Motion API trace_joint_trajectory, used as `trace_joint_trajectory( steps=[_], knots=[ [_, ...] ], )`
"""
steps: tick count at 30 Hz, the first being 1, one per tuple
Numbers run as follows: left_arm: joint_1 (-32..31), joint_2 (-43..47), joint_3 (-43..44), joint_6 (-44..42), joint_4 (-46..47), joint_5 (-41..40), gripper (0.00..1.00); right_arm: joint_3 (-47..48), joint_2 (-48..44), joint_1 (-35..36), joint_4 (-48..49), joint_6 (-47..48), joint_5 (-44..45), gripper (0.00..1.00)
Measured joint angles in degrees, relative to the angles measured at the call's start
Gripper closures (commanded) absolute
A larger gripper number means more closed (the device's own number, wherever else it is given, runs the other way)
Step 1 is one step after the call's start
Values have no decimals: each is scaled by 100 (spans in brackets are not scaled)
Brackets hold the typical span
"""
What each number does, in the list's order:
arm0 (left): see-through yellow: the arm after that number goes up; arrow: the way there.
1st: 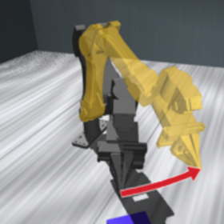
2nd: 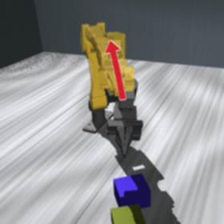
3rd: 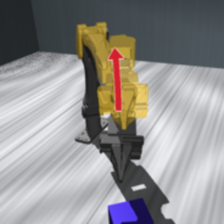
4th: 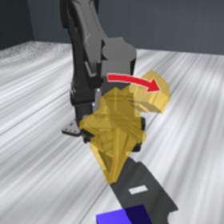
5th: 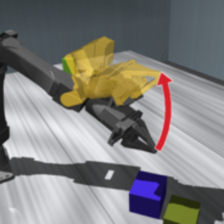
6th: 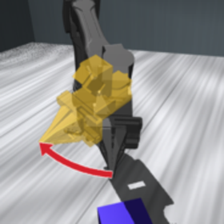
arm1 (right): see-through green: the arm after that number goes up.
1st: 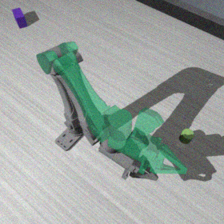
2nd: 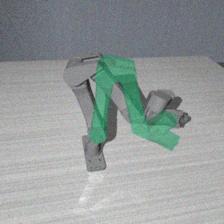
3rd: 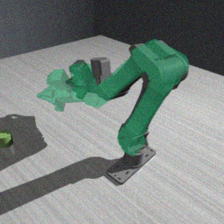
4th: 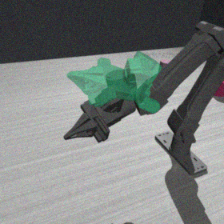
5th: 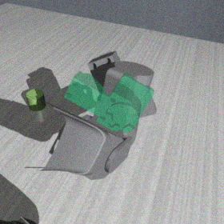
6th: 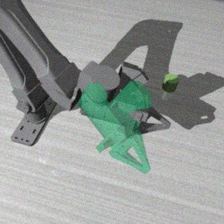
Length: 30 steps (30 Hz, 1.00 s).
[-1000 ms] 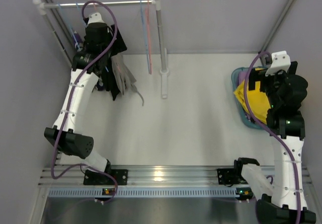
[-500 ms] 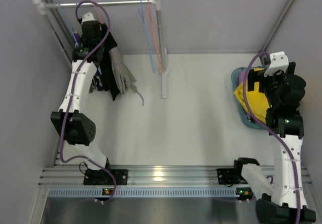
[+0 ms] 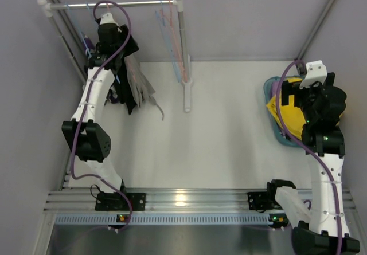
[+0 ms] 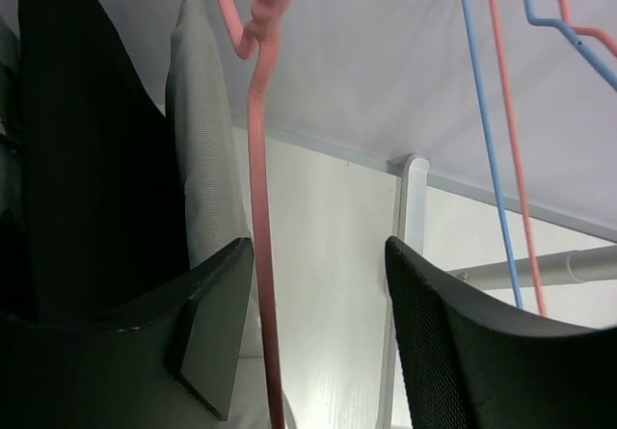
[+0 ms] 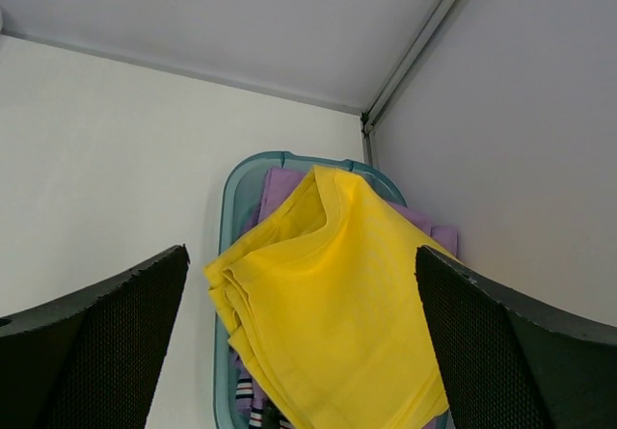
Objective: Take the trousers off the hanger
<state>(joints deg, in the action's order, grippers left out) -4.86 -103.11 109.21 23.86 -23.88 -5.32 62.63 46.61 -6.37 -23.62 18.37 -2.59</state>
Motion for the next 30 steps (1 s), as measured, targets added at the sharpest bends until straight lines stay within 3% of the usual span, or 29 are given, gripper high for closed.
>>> trace_joint_trajectory(
  steps=[3,11,17,19,20,21,24,30],
  knots=[
    [0,-155,31,9,33,-2,42,0,0,0,-2,2,11,0],
    [0,-350,116,142,33,46,67,0,0,0,-2,7,20,1],
    [0,-345,133,153,-26,46,79,0,-2,0,-2,4,24,1],
    [0,-345,160,146,-90,46,73,0,-2,0,-2,4,24,0],
    [0,-343,179,138,-125,50,66,0,-2,0,-2,2,22,1],
    [0,-341,208,129,-181,59,50,0,-2,0,-2,0,22,0],
    [0,-321,293,81,-304,94,31,0,-2,0,-2,-4,17,1],
    [0,-151,446,2,-442,155,24,0,-2,0,-2,-4,15,0]
  ],
)
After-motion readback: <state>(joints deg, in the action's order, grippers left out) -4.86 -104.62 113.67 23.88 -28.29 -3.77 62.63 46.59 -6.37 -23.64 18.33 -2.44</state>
